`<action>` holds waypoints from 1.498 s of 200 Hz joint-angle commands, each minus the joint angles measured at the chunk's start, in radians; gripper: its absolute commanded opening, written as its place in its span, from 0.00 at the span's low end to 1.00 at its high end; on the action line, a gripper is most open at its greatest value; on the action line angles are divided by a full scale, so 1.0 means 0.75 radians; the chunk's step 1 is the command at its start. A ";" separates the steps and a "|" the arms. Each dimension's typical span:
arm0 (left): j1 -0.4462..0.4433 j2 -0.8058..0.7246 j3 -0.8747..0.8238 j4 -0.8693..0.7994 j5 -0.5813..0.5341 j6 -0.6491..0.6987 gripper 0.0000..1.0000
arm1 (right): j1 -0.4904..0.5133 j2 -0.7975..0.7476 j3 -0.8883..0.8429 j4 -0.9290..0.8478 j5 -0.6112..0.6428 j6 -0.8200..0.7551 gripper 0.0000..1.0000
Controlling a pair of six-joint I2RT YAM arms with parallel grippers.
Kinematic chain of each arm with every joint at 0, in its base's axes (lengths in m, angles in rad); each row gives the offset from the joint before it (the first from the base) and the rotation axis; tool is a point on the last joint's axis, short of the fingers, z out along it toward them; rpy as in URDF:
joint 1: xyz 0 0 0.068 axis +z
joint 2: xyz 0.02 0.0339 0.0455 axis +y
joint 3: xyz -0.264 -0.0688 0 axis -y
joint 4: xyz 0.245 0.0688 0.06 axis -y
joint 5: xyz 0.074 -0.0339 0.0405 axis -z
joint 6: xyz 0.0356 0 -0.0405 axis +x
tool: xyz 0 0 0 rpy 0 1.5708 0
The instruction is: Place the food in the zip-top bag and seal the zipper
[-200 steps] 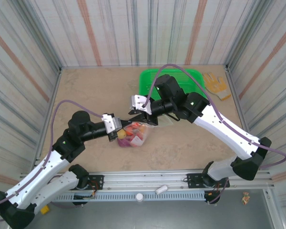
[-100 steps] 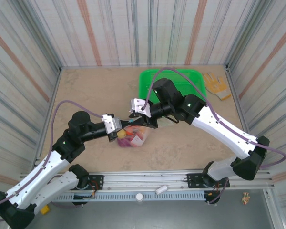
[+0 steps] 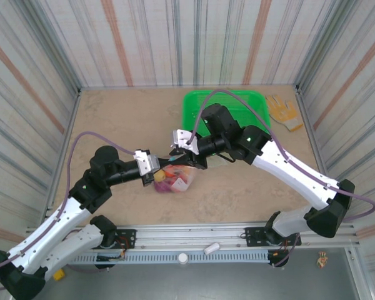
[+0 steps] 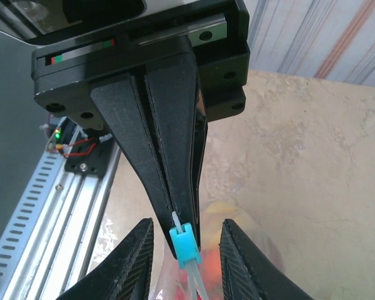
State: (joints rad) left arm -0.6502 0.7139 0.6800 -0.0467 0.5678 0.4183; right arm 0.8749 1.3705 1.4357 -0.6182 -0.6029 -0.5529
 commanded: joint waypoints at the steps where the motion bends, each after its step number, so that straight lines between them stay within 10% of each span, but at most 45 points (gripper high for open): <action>1: -0.010 -0.006 -0.006 0.034 0.024 -0.006 0.00 | -0.015 -0.039 -0.020 0.018 -0.034 0.029 0.31; 45: -0.014 -0.005 -0.007 0.033 0.024 -0.006 0.00 | -0.029 -0.032 -0.024 0.010 -0.049 0.028 0.12; 108: -0.020 -0.007 -0.008 0.032 0.026 -0.005 0.00 | -0.031 -0.019 -0.037 0.023 -0.034 0.034 0.21; 167: -0.021 -0.004 -0.008 0.034 0.028 -0.004 0.00 | -0.030 -0.013 -0.013 -0.002 -0.045 0.022 0.00; 299: 0.083 -0.179 -0.006 0.123 -0.254 -0.020 0.00 | -0.084 -0.061 0.021 -0.021 0.205 0.025 0.00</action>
State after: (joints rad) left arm -0.6102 0.6323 0.6727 -0.0204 0.4469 0.4171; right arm 0.8562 1.3594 1.4342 -0.5526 -0.5449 -0.5343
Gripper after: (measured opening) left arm 0.049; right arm 0.082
